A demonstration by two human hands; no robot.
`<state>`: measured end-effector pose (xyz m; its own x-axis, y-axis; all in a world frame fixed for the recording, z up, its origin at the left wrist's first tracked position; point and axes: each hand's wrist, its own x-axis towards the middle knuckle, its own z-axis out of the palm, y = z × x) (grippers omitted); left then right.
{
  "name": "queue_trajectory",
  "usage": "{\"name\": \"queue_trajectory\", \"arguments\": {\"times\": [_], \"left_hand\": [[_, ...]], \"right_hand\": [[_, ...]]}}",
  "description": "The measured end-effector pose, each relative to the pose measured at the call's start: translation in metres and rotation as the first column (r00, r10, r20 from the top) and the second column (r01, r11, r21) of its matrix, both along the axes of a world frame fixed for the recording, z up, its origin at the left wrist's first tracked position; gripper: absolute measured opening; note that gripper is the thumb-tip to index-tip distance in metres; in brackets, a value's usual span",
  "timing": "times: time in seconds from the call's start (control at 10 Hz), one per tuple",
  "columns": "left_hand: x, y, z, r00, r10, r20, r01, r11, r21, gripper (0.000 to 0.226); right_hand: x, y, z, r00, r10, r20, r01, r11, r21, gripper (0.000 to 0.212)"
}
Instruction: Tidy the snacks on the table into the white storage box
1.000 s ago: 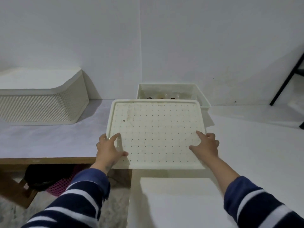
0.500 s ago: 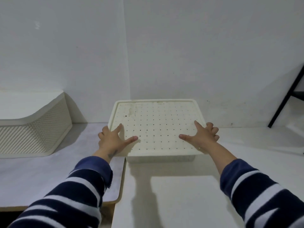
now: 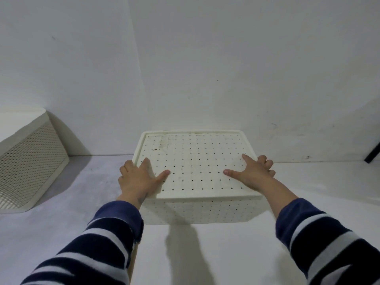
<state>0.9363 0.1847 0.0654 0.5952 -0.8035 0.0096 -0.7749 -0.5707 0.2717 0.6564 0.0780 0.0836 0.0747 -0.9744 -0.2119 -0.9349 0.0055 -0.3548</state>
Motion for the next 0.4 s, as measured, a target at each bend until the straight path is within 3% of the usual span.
{"name": "queue_trajectory", "arguments": {"times": [0.1, 0.2, 0.3, 0.4], "left_hand": [[-0.001, -0.001, -0.008, 1.0, 0.007, 0.029, -0.008, 1.0, 0.021, 0.081], [0.002, 0.001, 0.0, 0.997, -0.035, -0.064, 0.038, 0.998, 0.04, 0.081], [0.011, 0.016, 0.002, 0.991, -0.039, -0.126, 0.017, 0.985, -0.169, 0.076], [0.007, 0.082, -0.029, 0.994, -0.097, -0.048, 0.061, 0.872, -0.485, 0.059]], "right_hand": [[0.0, -0.002, -0.004, 1.0, 0.01, -0.03, -0.01, 1.0, 0.004, 0.105], [-0.004, 0.004, 0.003, 0.998, 0.05, -0.036, -0.049, 0.998, 0.041, 0.1], [-0.013, 0.012, 0.022, 0.992, 0.108, -0.063, -0.106, 0.994, 0.032, 0.088], [-0.028, 0.033, 0.058, 0.975, 0.224, -0.012, -0.224, 0.974, -0.032, 0.076]]}}
